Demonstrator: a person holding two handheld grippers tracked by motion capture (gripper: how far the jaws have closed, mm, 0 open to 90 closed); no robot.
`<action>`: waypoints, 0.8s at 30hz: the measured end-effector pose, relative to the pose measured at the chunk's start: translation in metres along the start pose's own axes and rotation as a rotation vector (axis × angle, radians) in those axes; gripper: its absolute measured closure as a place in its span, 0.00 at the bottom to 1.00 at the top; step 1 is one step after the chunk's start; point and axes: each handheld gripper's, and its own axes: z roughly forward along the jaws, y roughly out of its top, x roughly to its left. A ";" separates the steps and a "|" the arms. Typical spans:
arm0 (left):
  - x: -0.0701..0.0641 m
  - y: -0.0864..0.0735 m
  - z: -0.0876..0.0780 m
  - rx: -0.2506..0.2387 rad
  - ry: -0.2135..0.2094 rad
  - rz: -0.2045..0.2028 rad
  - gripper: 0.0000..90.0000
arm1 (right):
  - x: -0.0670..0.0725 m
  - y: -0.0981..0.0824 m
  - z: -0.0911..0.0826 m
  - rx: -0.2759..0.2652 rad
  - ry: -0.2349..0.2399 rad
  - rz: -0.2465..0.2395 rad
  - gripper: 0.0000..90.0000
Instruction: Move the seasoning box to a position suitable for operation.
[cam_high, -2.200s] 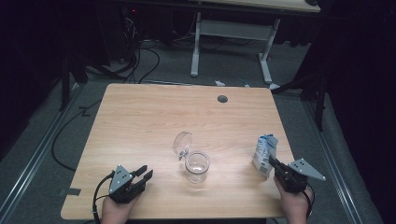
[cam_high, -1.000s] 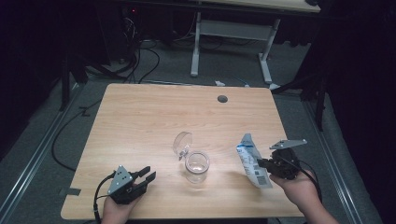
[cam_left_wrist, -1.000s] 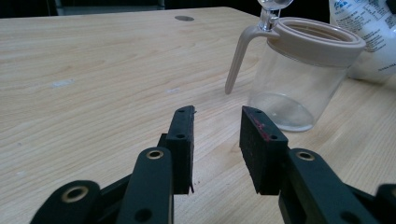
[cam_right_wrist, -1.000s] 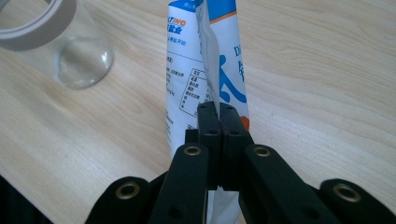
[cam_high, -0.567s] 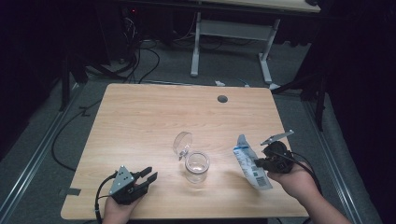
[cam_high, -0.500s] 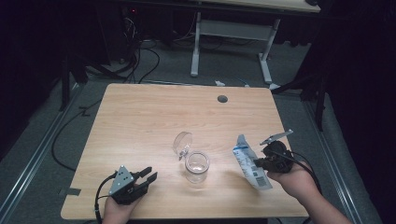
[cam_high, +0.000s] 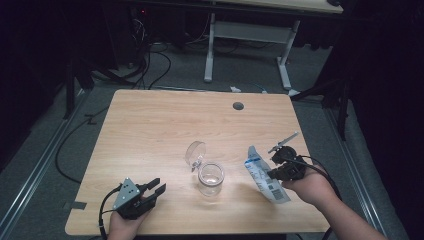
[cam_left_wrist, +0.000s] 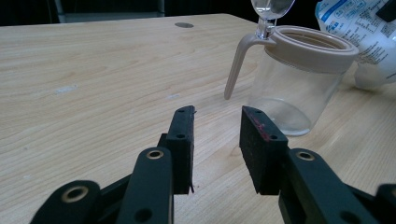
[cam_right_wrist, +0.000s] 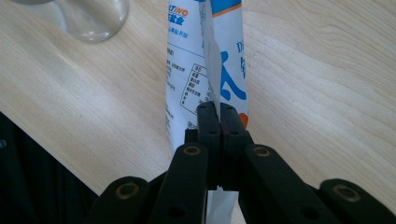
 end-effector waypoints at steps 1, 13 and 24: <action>0.000 0.000 0.000 -0.004 -0.001 -0.005 0.73 | 0.002 0.001 0.000 0.010 0.004 -0.007 1.00; -0.009 -0.005 0.005 0.019 -0.014 0.008 0.73 | 0.011 0.006 0.000 0.059 0.031 -0.017 1.00; -0.015 -0.007 0.004 0.023 -0.035 0.010 0.73 | 0.009 0.006 -0.002 0.105 0.028 -0.038 1.00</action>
